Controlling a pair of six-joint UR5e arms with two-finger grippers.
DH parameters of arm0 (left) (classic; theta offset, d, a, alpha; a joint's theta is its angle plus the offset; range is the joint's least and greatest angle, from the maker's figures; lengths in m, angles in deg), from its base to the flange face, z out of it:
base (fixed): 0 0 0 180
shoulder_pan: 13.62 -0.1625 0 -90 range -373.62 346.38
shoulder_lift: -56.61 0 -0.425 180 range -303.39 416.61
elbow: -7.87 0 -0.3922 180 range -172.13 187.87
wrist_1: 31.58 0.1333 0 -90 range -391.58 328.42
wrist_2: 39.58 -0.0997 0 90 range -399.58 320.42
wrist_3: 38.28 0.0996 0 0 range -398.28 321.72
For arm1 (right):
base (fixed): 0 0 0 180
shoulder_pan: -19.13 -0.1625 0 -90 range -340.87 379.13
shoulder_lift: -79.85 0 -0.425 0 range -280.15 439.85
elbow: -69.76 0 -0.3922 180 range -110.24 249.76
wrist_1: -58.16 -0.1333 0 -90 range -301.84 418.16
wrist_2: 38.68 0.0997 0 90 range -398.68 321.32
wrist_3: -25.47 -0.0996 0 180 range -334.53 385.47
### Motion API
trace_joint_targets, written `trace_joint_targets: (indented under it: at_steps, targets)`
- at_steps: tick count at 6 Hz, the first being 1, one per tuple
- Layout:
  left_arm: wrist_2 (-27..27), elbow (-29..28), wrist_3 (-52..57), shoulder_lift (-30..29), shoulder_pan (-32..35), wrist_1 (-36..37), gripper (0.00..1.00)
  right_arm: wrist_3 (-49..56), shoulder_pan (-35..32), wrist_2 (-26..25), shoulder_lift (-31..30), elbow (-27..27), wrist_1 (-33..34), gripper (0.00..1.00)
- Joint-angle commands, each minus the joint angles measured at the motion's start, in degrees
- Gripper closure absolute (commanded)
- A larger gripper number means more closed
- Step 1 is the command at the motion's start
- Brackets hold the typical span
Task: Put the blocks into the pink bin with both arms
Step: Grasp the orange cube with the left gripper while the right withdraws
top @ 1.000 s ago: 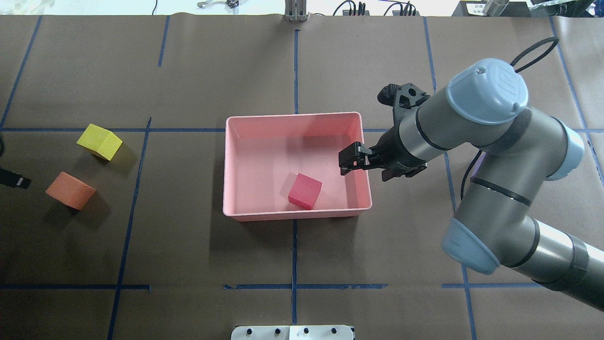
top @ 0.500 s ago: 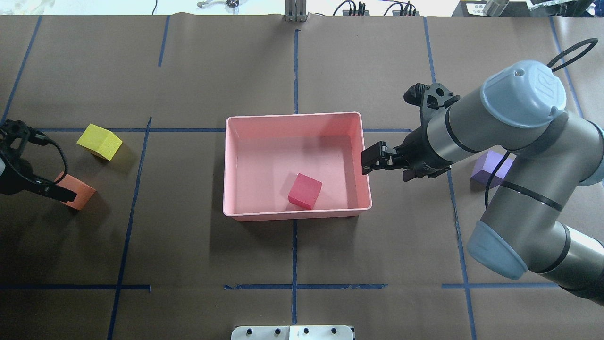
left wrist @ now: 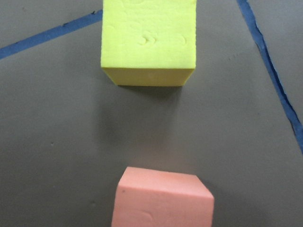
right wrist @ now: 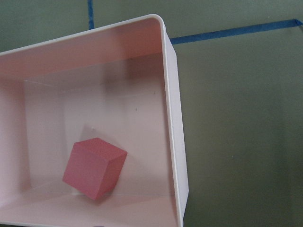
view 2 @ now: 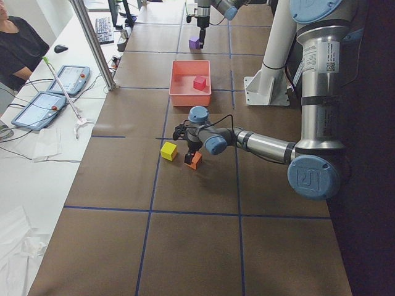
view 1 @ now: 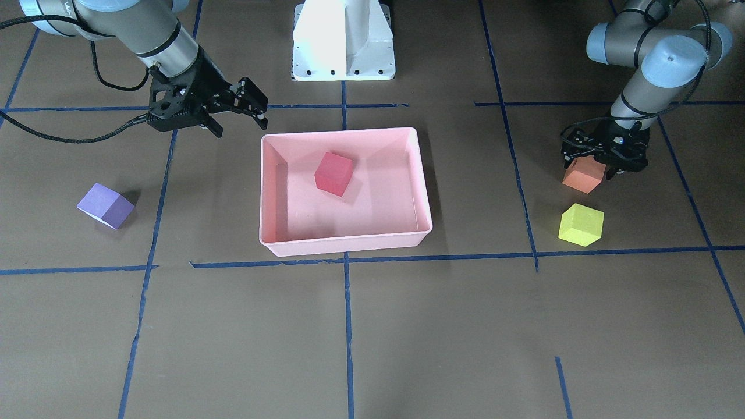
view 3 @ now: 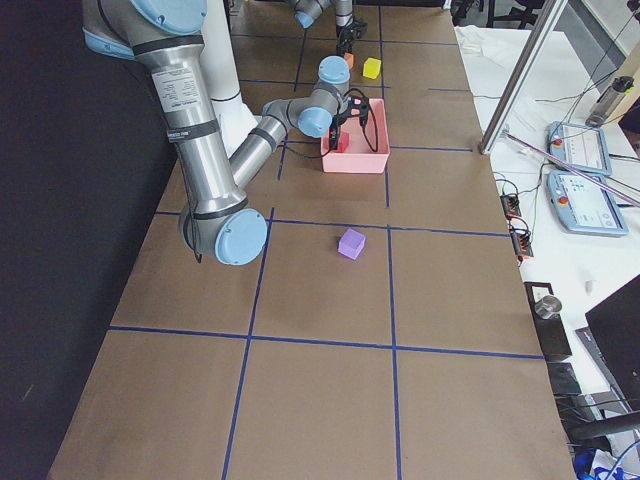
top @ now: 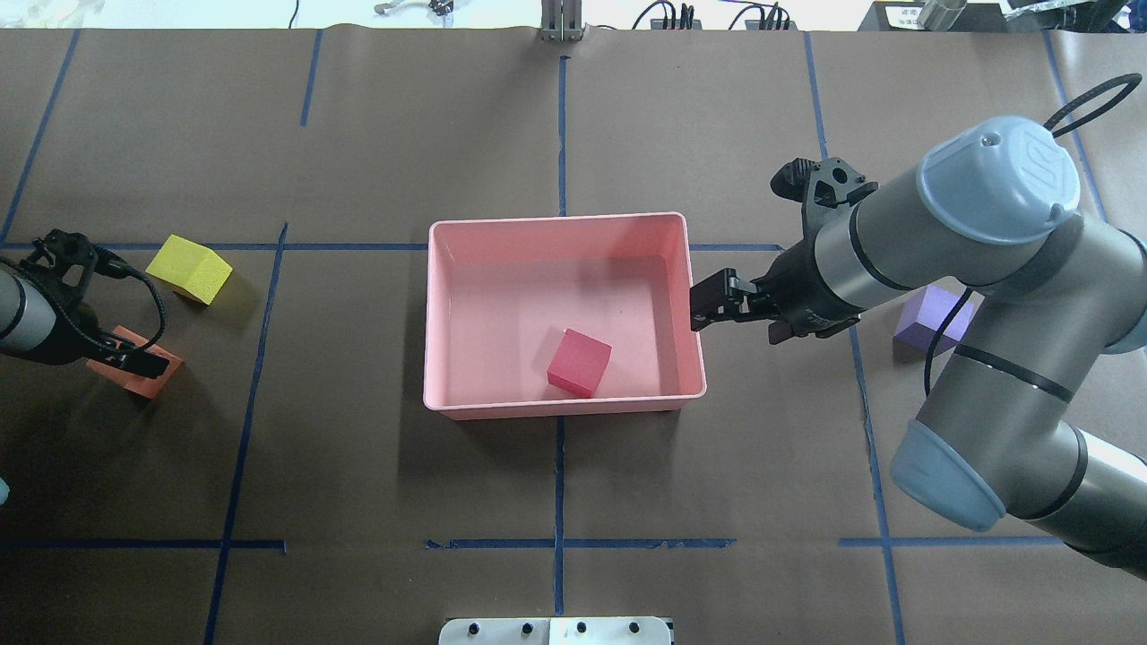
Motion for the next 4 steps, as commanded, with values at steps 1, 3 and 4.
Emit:
trace_joint_targets:
  at_steps: [1,3,4]
  targets:
    - [-0.98,-2.06,-0.36,-0.25,-2.48,-0.08,0.00,-0.02,0.03,-0.33,-0.15,-0.08,0.00,0.00]
    - [-0.20,-2.43,-0.88,-0.43,-3.28,-0.26,0.73,-0.02,-0.14,-0.34,-0.50,0.10,0.00,0.00]
    - [5.81,1.14,-4.20,-1.30,-3.20,-0.17,0.98,-0.02,-0.76,-0.25,-1.11,0.18,0.00,0.00]
